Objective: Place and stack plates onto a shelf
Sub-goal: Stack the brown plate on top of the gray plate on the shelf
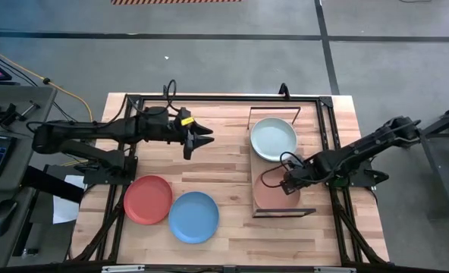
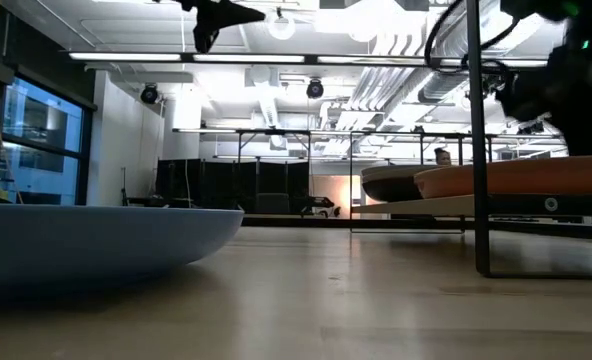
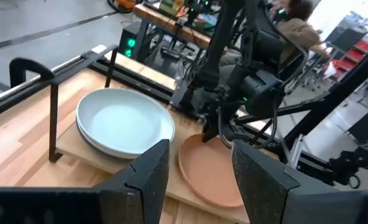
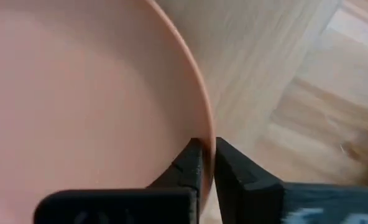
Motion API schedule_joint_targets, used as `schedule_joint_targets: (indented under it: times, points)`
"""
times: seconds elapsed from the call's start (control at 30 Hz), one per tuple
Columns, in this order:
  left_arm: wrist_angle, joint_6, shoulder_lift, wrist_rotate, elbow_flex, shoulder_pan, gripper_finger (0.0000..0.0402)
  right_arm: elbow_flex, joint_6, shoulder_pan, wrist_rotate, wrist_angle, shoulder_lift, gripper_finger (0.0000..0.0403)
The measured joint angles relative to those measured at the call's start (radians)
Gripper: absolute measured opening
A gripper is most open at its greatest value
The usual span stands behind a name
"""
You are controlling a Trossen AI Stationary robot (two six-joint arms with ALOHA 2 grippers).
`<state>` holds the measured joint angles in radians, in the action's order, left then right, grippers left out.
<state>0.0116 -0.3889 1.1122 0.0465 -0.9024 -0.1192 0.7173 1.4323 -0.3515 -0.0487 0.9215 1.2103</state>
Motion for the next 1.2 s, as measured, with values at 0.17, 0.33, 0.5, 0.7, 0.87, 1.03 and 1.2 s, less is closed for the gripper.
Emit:
schedule_joint_targets:
  times: [0.17,0.33,0.5,0.7,0.87,1.03,1.2]
  points:
    - [-0.003,0.001,-0.048,0.005,0.000,-0.027,0.0163,0.107,-0.108,-0.003,0.022,0.105,-0.097,0.0002]
    - [-0.003,0.006,-0.089,0.002,0.000,-0.052,0.0163,0.222,-0.156,0.016,-0.102,0.160,-0.194,0.0001]
    - [-0.002,0.006,-0.104,0.000,0.000,-0.063,0.0163,0.276,-0.163,0.060,-0.271,0.155,-0.269,0.0000]
    - [0.003,-0.001,-0.103,-0.003,0.000,-0.064,0.0163,0.214,-0.098,0.163,-0.374,0.178,-0.337,0.0000]
    - [0.009,-0.003,-0.103,-0.002,0.000,-0.064,0.0163,0.078,-0.015,0.260,-0.374,0.144,-0.414,0.0000]
    - [0.008,-0.003,-0.103,-0.004,0.000,-0.064,0.0163,-0.041,0.064,0.342,-0.369,0.031,-0.491,0.0000]
    - [0.008,-0.002,-0.103,-0.006,0.000,-0.064,0.0163,-0.137,0.098,0.415,-0.313,-0.100,-0.493,0.0000]
